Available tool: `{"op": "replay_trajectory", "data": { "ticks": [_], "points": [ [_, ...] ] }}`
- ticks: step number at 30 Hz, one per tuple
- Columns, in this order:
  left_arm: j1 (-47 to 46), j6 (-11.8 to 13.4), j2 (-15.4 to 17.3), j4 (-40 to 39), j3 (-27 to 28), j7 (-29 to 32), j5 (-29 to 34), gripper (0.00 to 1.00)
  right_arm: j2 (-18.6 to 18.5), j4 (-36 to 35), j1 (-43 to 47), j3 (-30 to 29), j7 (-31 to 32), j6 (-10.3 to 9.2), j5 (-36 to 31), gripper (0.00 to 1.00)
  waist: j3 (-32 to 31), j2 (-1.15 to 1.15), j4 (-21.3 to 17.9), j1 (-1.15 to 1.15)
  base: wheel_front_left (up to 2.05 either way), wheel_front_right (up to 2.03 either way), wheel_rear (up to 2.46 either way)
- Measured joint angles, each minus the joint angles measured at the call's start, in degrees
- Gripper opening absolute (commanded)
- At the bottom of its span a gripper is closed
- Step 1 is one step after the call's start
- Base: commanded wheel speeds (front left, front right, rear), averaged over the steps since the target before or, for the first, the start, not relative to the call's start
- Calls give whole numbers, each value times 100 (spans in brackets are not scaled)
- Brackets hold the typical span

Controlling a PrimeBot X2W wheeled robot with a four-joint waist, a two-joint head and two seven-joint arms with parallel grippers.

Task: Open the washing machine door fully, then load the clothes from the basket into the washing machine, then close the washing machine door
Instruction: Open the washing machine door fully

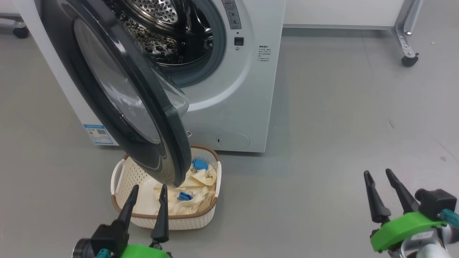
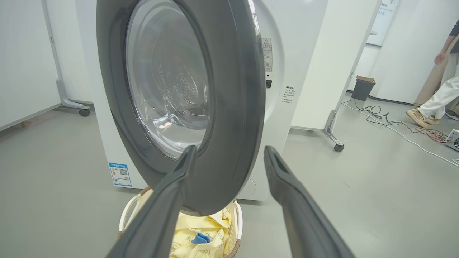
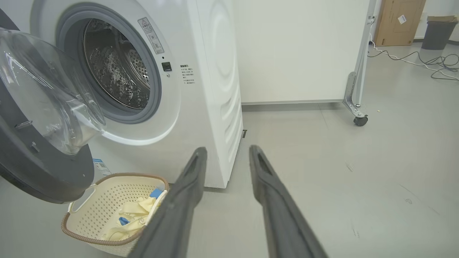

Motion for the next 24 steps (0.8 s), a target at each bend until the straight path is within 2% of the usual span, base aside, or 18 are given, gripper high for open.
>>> {"op": "replay_trajectory", "data": {
  "ticks": [10,15,24],
  "points": [
    [15,-3,-1,57,24,0,24,100,231,-110,105,-244,-1,0,-401,100,45,0,7,0,0,0,0],
    [18,-5,-1,60,36,0,24,100,353,-151,105,-326,-1,0,-292,100,59,0,4,0,0,0,0],
    [19,1,-1,80,26,0,24,100,344,-185,105,-326,-1,0,-300,100,45,0,9,0,0,0,0]
  ]
}}
